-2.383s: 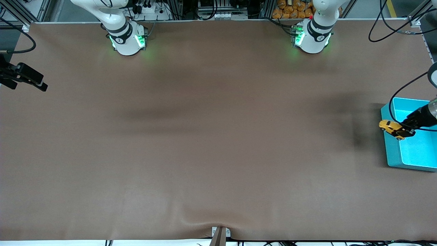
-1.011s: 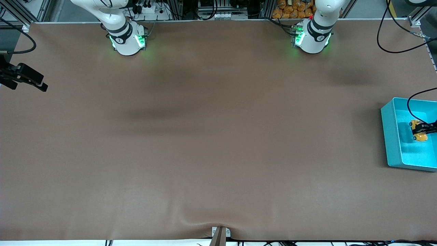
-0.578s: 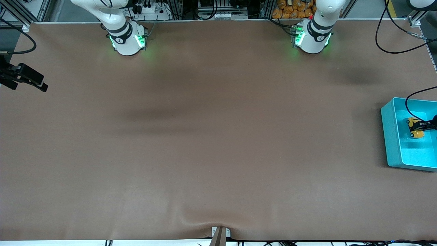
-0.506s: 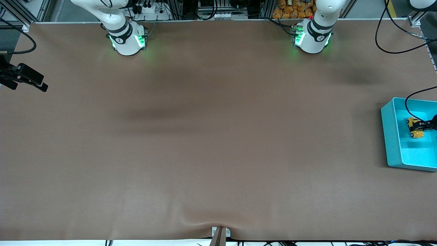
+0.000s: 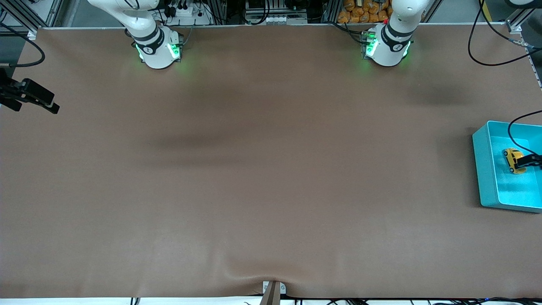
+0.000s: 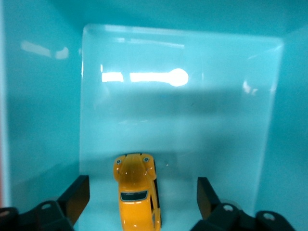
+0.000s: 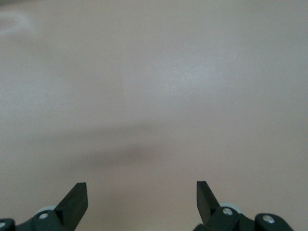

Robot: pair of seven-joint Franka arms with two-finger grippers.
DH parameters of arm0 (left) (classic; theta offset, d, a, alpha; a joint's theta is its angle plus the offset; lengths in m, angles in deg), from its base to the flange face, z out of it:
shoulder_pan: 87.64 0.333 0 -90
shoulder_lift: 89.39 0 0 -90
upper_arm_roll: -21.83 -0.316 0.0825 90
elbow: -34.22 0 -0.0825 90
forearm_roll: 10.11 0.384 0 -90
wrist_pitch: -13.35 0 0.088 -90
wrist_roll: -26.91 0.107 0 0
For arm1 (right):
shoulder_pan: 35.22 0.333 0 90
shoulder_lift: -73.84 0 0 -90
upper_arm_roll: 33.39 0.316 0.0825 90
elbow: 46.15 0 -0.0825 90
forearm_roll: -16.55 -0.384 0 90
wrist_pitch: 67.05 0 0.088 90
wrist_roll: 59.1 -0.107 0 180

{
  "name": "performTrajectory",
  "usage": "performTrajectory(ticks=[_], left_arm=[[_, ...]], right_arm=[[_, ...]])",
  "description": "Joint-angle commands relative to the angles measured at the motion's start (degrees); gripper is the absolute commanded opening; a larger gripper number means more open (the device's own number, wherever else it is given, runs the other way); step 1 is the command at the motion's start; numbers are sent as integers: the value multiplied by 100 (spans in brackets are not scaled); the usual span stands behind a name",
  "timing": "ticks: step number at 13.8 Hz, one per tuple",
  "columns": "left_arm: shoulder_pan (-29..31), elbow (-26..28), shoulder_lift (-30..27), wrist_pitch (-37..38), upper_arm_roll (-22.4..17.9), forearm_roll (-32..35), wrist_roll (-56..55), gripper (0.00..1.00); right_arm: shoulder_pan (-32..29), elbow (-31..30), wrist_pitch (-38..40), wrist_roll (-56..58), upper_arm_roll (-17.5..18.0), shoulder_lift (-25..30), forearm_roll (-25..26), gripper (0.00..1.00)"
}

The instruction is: Wind and store yellow beetle car

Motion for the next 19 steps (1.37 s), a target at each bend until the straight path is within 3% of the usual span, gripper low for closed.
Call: performTrajectory(ticks=[1, 5, 10, 12, 15, 19], left_arm=[[1, 248, -879, 710, 462, 122, -219, 100], [-51, 266, -1591, 2063, 1394, 131, -1754, 100], [-1305, 345, -2435, 2864, 1300, 52, -2899, 100], [-2095, 336, -2769, 3102, 819, -35, -3120, 100], [-3238, 336, -3209, 3305, -210, -597, -3138, 100], [-4584, 275, -3587, 3682, -1291, -651, -3191, 100]], right_arm=[[-106, 71, 31, 46, 86, -33, 28, 100], [-97, 88, 49, 37, 86, -24, 28, 100], [-97, 88, 40, 46, 86, -24, 28, 100], [-106, 88, 40, 55, 86, -24, 28, 100], [-97, 79, 40, 46, 86, -24, 28, 100], [-106, 79, 23, 46, 86, -24, 28, 100]])
